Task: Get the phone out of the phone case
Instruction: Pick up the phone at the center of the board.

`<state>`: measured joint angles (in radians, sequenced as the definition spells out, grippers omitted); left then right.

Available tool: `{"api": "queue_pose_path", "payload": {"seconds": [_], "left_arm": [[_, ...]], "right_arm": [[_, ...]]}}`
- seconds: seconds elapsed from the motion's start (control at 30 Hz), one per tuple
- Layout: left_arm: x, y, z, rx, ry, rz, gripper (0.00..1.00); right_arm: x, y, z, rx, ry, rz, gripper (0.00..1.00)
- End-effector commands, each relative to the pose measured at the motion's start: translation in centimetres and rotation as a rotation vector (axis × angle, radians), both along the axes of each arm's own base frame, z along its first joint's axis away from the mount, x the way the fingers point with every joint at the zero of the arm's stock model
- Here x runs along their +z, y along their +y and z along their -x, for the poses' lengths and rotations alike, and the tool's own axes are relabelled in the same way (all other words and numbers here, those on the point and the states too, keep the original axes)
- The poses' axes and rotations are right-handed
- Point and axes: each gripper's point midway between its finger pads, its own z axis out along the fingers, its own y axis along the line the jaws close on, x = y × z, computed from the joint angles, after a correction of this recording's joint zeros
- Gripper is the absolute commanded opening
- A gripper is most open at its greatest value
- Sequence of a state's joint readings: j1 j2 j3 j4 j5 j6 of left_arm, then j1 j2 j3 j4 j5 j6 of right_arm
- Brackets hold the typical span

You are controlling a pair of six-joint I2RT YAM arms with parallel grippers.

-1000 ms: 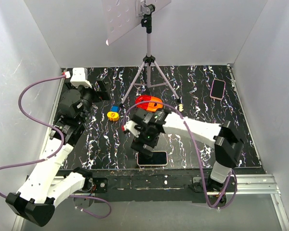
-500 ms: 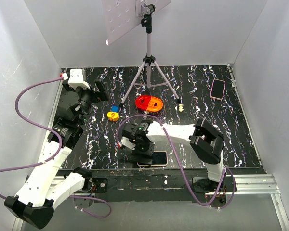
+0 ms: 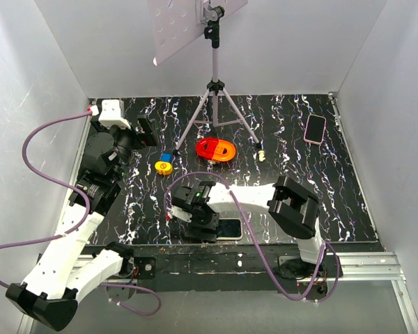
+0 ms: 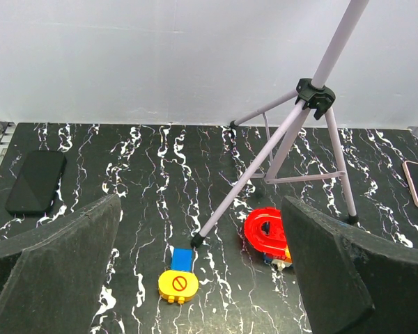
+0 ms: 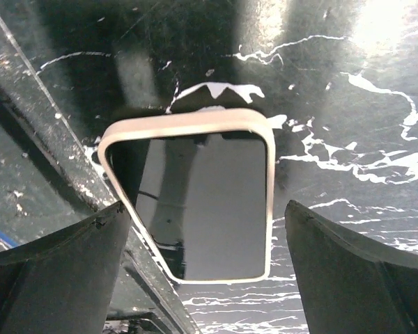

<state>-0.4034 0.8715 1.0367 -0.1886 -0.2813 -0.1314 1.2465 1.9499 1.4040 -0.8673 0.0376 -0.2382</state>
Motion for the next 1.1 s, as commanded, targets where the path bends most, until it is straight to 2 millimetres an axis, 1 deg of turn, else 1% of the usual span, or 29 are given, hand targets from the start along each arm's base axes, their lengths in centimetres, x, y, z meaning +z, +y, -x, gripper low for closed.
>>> {"api": "queue_pose_path", "payload": {"seconds": [0.0,0.17,0.2,0.27,0.33,0.4,0.47,0.53,0.57,0.67,0.73,0.8,0.83,0.87,0.93,0.97,1.03,1.07], "left_arm": [[-0.5,0.1,0.1,0.004,0.009,-0.010,0.99],[-0.6,-0.1,0.0,-0.002,0.013,-0.008,1.00],[-0.8,-0.1,-0.1,-0.001,0.018,-0.010,1.00],[-0.7,-0.1,-0.1,0.001,0.015,-0.009,1.00],[-0.8,-0.1,-0.1,-0.001,0.019,-0.011,1.00],[-0.9,-0.3,-0.2,-0.005,0.024,-0.007,0.99],[-1.0,-0.5,-0.2,-0.016,0.026,-0.001,0.99],[-1.3,-0.7,-0.3,-0.021,0.031,0.003,1.00],[-1.3,-0.6,-0.4,-0.013,0.033,0.006,1.00],[-1.6,-0.3,-0.7,0.013,0.045,0.013,1.00],[-1.8,-0.4,-0.7,0.013,0.050,0.016,1.00],[-2.0,-0.5,-1.0,0.013,0.052,0.018,1.00],[-2.4,-0.4,-1.2,0.021,0.060,0.017,0.99],[-2.6,-0.6,-1.4,0.023,0.069,0.020,0.99],[-3.5,-1.2,-2.1,0.007,0.105,0.016,1.00],[-3.9,-1.5,-2.5,-0.001,0.120,0.016,1.00],[-5.1,-2.6,-3.1,-0.035,0.162,0.026,1.00],[-5.9,-3.5,-3.5,-0.071,0.189,0.036,1.00]], "right_arm": [[-2.0,-0.8,-0.9,-0.008,-0.071,0.072,0.95],[-3.2,-1.3,-1.0,-0.004,-0.085,0.085,0.92],[-3.4,-1.4,-1.0,-0.004,-0.089,0.088,0.90],[-3.7,-1.6,-1.1,-0.006,-0.099,0.091,0.83],[-3.7,-1.6,-1.5,-0.008,-0.121,0.081,0.70],[-3.3,-1.4,-2.1,-0.018,-0.164,0.049,0.54],[-2.6,-1.0,-2.6,-0.033,-0.203,-0.006,0.40],[-1.3,-0.4,-3.6,-0.073,-0.266,-0.075,0.33],[-0.2,0.0,-4.0,-0.097,-0.289,-0.121,0.29],[2.0,0.4,-5.5,-0.180,-0.360,-0.222,0.20],[3.4,0.1,-6.7,-0.254,-0.390,-0.283,0.13],[4.5,-0.6,-8.0,-0.343,-0.397,-0.327,0.07],[5.0,-0.9,-8.6,-0.384,-0.392,-0.352,0.01],[5.5,-1.6,-9.4,-0.435,-0.386,-0.374,0.01],[6.7,-2.2,-10.6,-0.504,-0.386,-0.447,0.01],[7.2,-2.4,-10.9,-0.562,-0.362,-0.492,0.01],[8.3,-3.3,-11.6,-0.648,-0.341,-0.558,0.01],[8.8,-3.5,-11.8,-0.686,-0.322,-0.592,0.01]]}}
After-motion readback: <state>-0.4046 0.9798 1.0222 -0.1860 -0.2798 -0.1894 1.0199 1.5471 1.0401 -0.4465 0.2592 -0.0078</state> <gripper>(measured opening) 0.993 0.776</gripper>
